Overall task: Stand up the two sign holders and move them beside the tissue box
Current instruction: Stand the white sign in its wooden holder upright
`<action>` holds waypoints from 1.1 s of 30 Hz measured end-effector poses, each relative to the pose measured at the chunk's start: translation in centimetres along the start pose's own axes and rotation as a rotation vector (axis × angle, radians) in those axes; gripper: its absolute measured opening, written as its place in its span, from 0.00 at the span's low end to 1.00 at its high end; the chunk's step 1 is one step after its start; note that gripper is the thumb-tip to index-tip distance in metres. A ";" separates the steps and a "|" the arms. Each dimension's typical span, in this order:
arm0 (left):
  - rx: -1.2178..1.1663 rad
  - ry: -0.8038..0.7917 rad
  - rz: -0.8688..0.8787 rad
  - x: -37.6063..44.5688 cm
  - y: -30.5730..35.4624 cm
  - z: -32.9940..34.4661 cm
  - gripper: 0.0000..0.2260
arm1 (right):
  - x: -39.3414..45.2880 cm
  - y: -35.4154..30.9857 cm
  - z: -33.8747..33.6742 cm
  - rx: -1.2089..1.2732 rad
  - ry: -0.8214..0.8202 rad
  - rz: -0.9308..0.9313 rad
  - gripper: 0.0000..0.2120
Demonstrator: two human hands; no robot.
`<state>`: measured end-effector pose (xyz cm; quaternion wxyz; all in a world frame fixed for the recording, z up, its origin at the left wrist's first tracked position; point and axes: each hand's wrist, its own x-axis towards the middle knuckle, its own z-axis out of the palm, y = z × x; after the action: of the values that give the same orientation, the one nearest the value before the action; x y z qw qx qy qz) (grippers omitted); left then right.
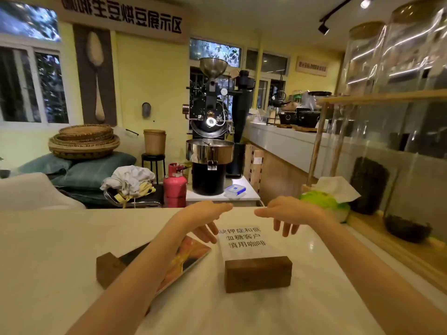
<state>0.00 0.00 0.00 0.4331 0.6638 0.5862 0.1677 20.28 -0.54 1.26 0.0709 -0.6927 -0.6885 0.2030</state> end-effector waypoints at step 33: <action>-0.436 0.008 -0.009 1.8 -6.0 5.7 0.18 | 0.4 5.2 7.5 0.555 0.106 0.277 0.21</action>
<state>0.77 -0.90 -8.38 0.5651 0.5510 0.5407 0.2910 22.22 -1.76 -7.59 0.2647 -0.7437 -0.5012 0.3543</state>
